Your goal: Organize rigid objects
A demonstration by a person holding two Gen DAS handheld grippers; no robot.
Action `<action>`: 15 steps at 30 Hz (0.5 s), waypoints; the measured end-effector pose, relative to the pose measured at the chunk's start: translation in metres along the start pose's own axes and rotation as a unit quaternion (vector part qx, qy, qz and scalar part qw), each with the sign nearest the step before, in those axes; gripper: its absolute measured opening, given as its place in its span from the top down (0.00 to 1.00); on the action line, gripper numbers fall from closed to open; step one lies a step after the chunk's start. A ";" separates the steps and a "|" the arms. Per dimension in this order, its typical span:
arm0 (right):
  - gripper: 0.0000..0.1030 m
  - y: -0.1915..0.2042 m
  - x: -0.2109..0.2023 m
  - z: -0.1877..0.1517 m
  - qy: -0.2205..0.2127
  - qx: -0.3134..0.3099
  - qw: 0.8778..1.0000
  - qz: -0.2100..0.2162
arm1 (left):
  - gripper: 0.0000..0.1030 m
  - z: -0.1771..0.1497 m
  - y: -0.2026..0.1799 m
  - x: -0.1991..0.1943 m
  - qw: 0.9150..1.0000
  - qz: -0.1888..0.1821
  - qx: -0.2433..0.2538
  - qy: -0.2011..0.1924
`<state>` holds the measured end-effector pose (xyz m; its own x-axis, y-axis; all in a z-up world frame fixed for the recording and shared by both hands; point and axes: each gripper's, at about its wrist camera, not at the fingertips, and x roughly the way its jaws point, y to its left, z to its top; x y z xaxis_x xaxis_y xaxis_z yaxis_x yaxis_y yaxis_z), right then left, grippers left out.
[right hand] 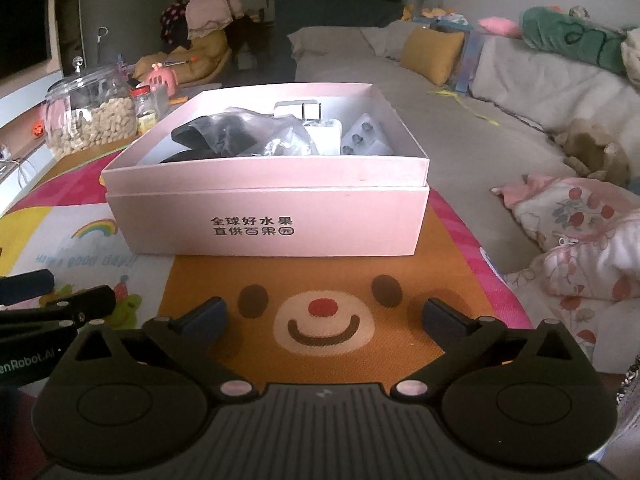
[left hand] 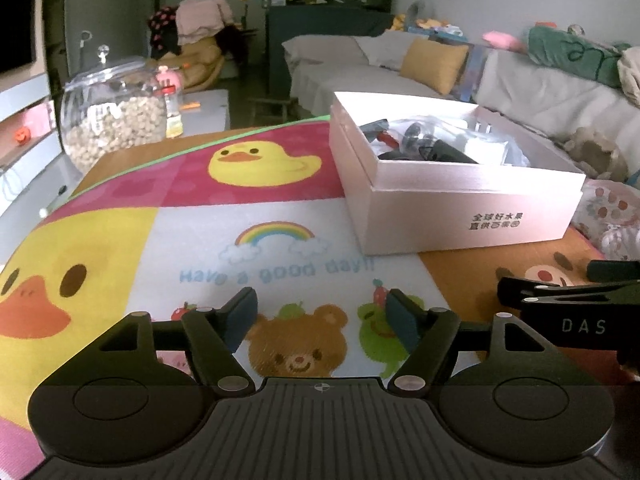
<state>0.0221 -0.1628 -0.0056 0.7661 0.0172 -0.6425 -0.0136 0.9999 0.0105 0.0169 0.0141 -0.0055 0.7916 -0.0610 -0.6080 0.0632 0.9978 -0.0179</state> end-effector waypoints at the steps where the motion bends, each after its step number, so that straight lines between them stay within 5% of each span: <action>1: 0.00 0.001 0.000 0.000 -0.001 -0.001 1.000 -0.002 | 0.25 0.000 -0.001 0.001 1.000 0.001 0.001 0.000; 15: 0.00 0.002 0.001 0.000 -0.003 -0.002 1.000 -0.001 | 0.21 0.002 -0.004 0.004 1.000 0.005 0.001 0.000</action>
<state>0.0230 -0.1609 -0.0058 0.7703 0.0152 -0.6375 -0.0142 0.9999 0.0068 0.0212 0.0099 -0.0065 0.7916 -0.0510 -0.6089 0.0570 0.9983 -0.0095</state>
